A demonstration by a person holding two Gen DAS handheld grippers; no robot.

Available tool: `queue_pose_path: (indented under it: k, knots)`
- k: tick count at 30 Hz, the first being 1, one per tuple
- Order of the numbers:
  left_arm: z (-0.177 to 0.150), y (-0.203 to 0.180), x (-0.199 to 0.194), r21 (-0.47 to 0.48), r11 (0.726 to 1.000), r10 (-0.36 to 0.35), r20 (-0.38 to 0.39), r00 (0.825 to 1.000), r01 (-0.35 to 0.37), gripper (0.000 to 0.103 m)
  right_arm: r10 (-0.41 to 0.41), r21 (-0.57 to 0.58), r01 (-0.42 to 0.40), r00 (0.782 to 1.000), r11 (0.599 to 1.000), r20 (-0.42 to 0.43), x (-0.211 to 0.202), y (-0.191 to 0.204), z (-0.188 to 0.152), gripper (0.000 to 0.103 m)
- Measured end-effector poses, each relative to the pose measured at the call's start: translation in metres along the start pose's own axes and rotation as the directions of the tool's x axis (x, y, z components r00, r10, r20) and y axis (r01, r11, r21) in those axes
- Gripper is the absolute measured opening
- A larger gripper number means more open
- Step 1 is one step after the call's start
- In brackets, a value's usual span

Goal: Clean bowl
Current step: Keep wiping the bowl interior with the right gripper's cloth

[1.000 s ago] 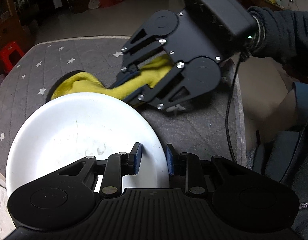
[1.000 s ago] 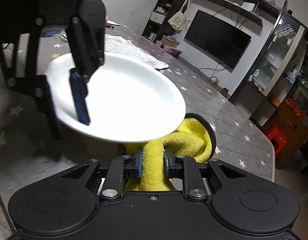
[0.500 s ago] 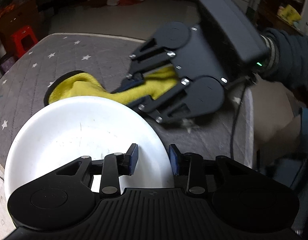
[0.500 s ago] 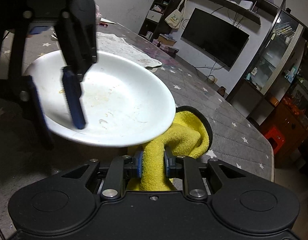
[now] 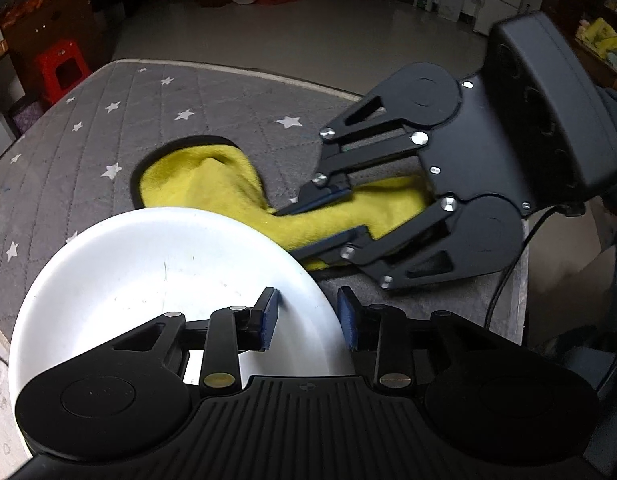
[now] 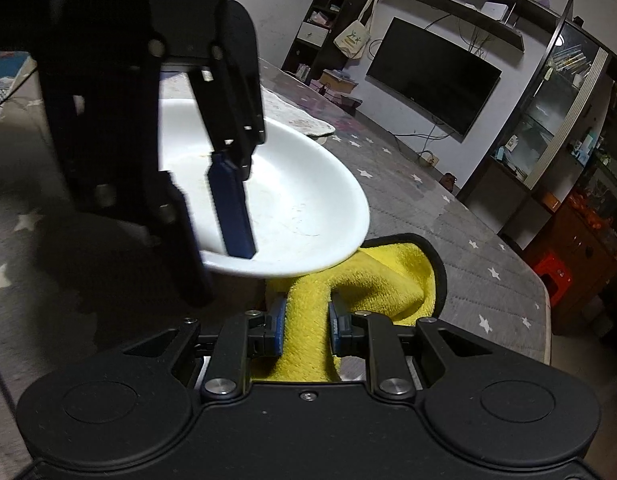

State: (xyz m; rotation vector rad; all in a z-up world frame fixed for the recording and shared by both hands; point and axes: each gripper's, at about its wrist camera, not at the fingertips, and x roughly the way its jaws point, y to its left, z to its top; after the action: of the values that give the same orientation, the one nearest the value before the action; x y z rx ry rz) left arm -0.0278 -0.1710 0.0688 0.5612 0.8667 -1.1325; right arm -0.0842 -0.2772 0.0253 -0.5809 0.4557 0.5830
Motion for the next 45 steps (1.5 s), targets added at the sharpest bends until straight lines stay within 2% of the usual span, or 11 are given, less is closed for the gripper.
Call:
queue_pose_path:
  k: [9, 22, 31, 45]
  knots:
    - [-0.015, -0.016, -0.005, 0.094, 0.994, -0.047, 0.000, 0.999, 0.047, 0.029, 0.018, -0.028, -0.018, 1.000, 0.999, -0.003, -0.019, 0.016, -0.002, 0.022]
    - [-0.030, -0.029, -0.013, 0.160, 0.984, -0.080, -0.020, 0.997, 0.083, 0.028, 0.001, -0.026, -0.001, 1.000, 1.000, -0.001, 0.008, -0.004, 0.007, 0.022]
    - [-0.030, -0.027, -0.011, 0.128, 0.988, -0.078, -0.020, 0.997, 0.080, 0.030, -0.004, -0.046, 0.004, 1.000, 0.999, 0.009, 0.030, -0.020, 0.009, 0.022]
    - [-0.011, -0.015, -0.002, 0.020, 0.998, -0.051, -0.020, 0.998, 0.051, 0.037, -0.002, -0.044, 0.002, 1.000, 0.999, 0.000, 0.021, -0.012, 0.001, 0.022]
